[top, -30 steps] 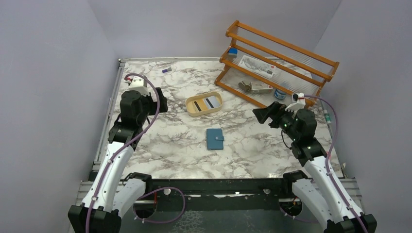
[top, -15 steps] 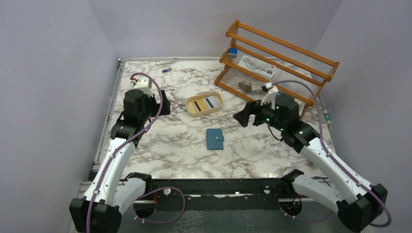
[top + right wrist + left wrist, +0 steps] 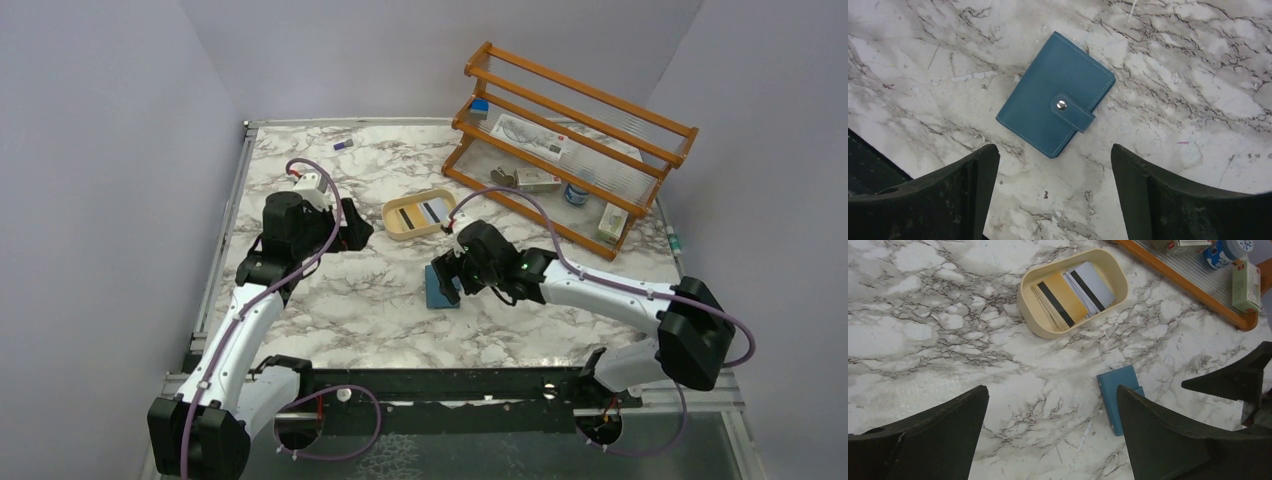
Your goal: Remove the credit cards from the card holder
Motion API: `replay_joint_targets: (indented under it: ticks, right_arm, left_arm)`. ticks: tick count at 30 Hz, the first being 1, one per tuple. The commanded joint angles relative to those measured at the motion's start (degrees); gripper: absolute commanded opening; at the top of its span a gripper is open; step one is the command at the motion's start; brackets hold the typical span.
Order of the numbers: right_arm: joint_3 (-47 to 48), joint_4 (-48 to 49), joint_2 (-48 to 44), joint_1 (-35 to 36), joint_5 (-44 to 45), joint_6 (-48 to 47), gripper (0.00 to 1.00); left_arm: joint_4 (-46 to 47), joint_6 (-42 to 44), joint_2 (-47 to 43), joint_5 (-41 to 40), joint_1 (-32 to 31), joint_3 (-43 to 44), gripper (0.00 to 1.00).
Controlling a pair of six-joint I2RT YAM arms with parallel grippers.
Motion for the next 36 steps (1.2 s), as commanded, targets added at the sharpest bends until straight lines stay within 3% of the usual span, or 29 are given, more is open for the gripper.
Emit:
replay_joint_targets:
  ticks: [1,7,14,20,27,31,36]
  right_arm:
    - [2.8,4.6,5.2,0.0,1.6,-3.7,0.85]
    - [4.9,6.7,10.8,0.0,-2.0,-5.6,0.73]
    - [3.4,9.2,13.1,-1.0,-2.8,-6.0,0.68]
    - [1.7,12.7,15.2,-5.0,-5.1,-5.7,0.62]
    - [0.5,15.0,17.3,-6.2,-9.7,-5.2,0.6]
    - [-2.0,17.5,14.0,-6.2,-13.4,-4.8,0.6]
    - [-2.8,16.0,11.3,-6.2,-12.8,-4.0,0.61]
  left_arm:
    - [1.9,-2.6,-0.3,3.3,0.2,-0.8,0.99]
    - [2.3,-6.4,1.0,3.5,0.2,-1.9,0.99]
    - [5.8,-14.4,1.9,6.4,-0.6,-6.9,0.99]
    - [7.1,-15.5,1.7,6.1,-1.5,-8.5,0.99]
    - [7.9,-16.0,2.4,5.9,-2.1,-8.8,0.99]
    - [8.8,-16.7,3.1,5.2,-3.4,-9.4,0.99]
    - [10.1,-17.3,5.6,1.3,-9.5,-9.2,0.99]
